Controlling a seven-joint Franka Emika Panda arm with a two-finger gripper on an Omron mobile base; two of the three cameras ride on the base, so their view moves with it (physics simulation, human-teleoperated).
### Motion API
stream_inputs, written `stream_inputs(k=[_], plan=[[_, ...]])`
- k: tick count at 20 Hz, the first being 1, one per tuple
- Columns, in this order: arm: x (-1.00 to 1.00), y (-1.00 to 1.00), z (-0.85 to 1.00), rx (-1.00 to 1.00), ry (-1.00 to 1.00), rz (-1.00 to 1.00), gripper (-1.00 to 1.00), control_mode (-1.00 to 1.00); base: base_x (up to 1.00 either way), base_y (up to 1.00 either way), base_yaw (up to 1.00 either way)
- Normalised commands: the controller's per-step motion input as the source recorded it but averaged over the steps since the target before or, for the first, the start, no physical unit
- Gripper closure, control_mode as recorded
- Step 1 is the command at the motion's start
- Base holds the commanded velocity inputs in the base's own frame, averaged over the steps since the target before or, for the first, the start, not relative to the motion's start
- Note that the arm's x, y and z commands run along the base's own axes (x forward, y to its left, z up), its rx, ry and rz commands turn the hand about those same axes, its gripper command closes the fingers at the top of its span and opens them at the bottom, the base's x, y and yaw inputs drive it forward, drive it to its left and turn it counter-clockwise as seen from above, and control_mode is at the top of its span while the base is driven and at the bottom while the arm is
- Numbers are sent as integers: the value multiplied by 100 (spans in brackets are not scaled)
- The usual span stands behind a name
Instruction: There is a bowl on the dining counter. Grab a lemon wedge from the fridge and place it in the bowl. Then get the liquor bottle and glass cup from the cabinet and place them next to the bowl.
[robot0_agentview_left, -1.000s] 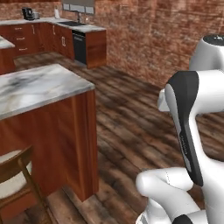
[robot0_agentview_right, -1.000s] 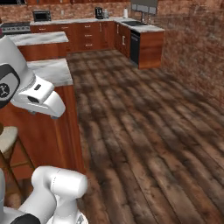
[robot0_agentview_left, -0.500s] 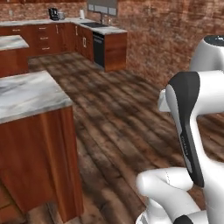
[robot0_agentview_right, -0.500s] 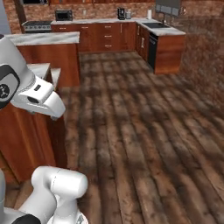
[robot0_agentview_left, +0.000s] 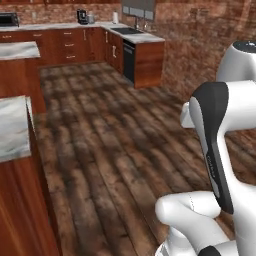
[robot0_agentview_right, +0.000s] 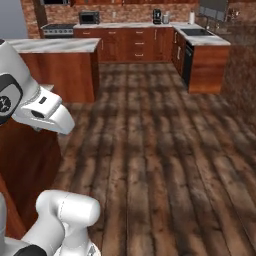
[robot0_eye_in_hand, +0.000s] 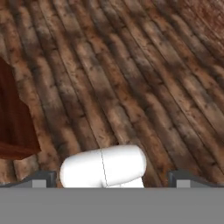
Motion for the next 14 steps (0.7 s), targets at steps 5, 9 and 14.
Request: stream_inputs(k=[5,9,14], plan=[[0,0,0,0,0,0,-100,100,100,-74,25],[0,0,0,0,0,0,-100,100,100,-58,23],[0,0,0,0,0,0,-100,100,100,-43,22]])
